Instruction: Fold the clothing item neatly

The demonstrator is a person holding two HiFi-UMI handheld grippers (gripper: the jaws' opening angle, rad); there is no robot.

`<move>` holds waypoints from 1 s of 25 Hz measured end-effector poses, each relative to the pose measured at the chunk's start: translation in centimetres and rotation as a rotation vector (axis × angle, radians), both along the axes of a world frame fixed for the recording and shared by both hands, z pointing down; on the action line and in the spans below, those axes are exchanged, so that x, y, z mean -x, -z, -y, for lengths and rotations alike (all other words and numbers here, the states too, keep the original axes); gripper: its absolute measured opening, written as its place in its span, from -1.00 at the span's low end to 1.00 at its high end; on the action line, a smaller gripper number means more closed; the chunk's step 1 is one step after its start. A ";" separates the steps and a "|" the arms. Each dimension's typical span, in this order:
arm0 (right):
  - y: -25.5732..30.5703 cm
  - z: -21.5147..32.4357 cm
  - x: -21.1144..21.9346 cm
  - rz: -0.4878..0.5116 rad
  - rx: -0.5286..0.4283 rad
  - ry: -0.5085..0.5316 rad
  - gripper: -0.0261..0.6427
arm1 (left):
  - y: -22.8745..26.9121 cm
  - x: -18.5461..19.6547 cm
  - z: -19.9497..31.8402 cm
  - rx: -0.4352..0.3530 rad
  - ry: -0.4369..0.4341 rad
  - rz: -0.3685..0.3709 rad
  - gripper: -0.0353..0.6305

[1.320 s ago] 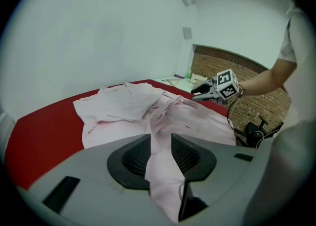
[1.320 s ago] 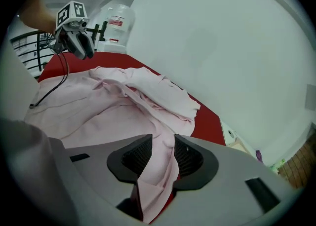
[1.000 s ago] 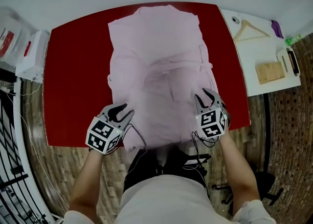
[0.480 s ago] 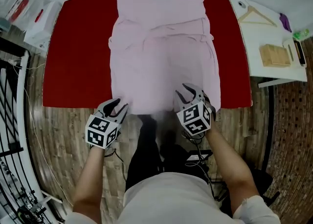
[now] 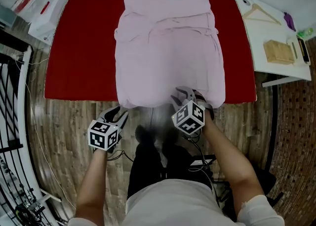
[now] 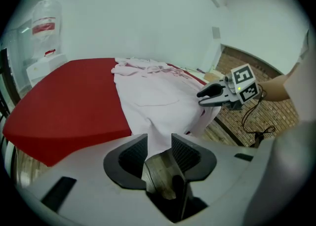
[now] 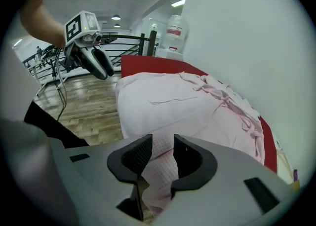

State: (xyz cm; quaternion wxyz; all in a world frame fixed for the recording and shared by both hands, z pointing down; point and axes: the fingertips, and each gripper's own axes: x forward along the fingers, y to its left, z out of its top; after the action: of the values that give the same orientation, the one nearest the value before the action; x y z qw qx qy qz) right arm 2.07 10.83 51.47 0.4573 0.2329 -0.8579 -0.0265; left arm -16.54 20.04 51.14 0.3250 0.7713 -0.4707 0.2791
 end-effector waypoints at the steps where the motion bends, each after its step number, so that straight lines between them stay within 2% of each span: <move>1: -0.3 0.2 0.1 -0.009 0.011 -0.008 -0.56 | -0.4 0.3 -0.1 0.008 -0.001 -0.006 -0.50; 4: -1.0 0.2 0.1 -0.012 0.079 -0.040 -0.60 | -2.0 0.8 0.0 0.027 -0.003 -0.040 -0.50; 6: -1.2 -0.1 -0.2 0.001 0.137 -0.073 -0.78 | -3.3 1.0 0.3 0.038 -0.011 -0.062 -0.50; 8: -0.8 -0.3 -0.4 0.006 0.141 -0.091 -0.84 | -4.5 1.3 0.6 0.046 -0.016 -0.083 -0.50; 14: 1.2 -1.5 -0.1 -0.005 0.011 -0.093 -0.85 | -7.1 1.7 0.4 0.081 -0.017 -0.134 -0.49; 21: 4.7 -1.5 -0.6 0.019 -0.154 -0.159 -0.85 | -8.6 1.6 -1.4 0.132 -0.018 -0.153 -0.49; 25: 5.1 -1.9 -0.9 0.016 -0.210 -0.188 -0.85 | -8.9 1.2 -1.9 0.138 -0.020 -0.163 -0.49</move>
State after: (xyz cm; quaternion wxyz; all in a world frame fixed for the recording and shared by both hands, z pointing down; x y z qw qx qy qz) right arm 2.96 12.76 46.39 0.4239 0.3589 -0.8285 -0.0714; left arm -17.71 21.93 60.04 0.4118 0.7719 -0.4146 0.2506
